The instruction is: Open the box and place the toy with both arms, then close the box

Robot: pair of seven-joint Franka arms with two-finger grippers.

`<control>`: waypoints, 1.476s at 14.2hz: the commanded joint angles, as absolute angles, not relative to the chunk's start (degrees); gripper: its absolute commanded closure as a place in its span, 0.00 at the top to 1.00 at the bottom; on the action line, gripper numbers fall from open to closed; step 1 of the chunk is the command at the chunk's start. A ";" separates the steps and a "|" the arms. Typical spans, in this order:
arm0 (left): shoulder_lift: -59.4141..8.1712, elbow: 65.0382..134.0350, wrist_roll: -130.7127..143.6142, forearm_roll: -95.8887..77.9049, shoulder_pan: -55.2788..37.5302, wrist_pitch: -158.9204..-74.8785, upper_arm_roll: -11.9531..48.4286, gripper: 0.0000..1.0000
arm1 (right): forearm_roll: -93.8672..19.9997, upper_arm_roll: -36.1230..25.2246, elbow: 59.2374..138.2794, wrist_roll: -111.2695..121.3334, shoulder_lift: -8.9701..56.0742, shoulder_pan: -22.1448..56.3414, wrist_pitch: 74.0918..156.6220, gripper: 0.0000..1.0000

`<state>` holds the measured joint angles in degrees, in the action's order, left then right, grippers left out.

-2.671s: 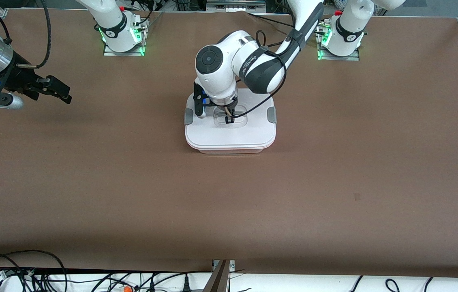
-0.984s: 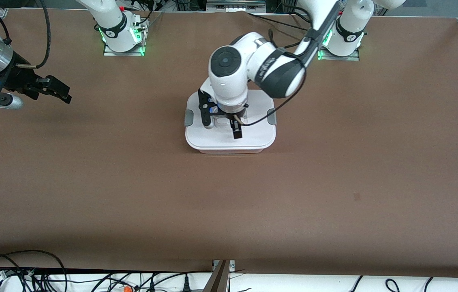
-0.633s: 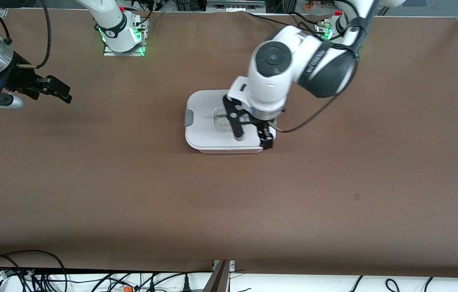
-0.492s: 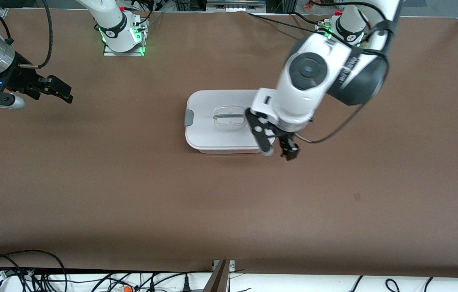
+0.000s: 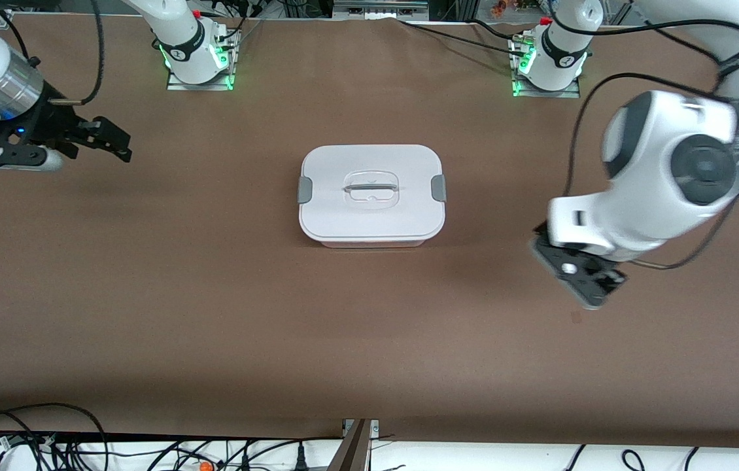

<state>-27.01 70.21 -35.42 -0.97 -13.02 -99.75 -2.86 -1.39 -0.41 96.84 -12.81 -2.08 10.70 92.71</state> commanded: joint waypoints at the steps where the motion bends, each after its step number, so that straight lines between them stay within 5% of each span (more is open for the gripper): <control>1: -22.77 72.25 -35.51 -1.76 -7.84 -98.88 -3.16 1.00 | -0.70 0.26 95.71 -13.18 -2.46 10.72 89.74 1.00; 9: -8.28 84.79 -20.26 -3.25 -1.23 -98.18 -6.42 1.00 | -0.70 0.26 95.54 -13.45 -2.37 10.72 89.47 1.00; 11: -5.90 86.66 -15.31 -3.25 -1.23 -92.58 -6.24 1.00 | 0.08 0.00 95.45 -13.97 -1.94 10.55 90.26 1.00; 21: -7.38 83.51 -4.66 -3.17 -1.58 -83.85 -4.57 1.00 | 1.67 0.17 87.10 -13.89 3.43 11.25 90.44 1.00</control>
